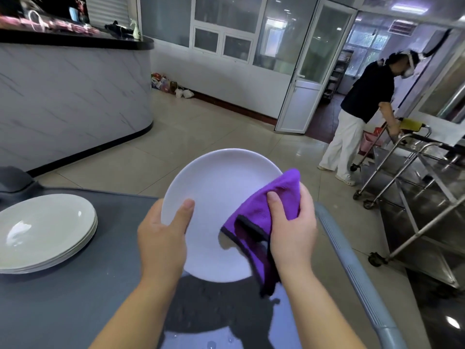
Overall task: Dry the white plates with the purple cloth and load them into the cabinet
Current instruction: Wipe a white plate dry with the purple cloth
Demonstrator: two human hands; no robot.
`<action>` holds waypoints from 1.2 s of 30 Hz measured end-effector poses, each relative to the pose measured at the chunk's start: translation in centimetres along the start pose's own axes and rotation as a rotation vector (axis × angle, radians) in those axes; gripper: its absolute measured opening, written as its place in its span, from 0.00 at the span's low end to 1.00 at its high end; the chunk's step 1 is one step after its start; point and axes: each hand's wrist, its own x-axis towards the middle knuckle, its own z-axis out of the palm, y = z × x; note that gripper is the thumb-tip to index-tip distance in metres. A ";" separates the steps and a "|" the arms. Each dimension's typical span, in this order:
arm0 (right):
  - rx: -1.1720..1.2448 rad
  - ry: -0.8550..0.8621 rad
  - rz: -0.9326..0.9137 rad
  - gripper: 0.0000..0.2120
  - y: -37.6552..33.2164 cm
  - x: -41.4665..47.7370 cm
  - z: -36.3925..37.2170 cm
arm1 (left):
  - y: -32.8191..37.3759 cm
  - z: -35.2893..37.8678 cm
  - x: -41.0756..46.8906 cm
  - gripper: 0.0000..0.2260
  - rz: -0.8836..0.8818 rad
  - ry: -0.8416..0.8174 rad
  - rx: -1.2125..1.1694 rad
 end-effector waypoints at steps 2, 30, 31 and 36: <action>0.109 0.082 0.149 0.19 1.3 -2.4 1.6 | -0.4 0.3 -0.6 0.06 -0.050 0.060 -0.097; -0.221 -0.258 -0.221 0.18 -1.6 -1.1 -0.2 | 0.0 -4.6 2.2 0.02 -0.135 -0.232 -0.077; -0.182 -0.180 -0.194 0.17 -1.5 -1.7 0.3 | -0.2 -4.3 2.0 0.04 -0.113 -0.165 -0.071; 0.073 0.155 0.143 0.16 1.5 -6.5 3.4 | -1.4 -3.6 0.4 0.05 -0.192 -0.053 -0.245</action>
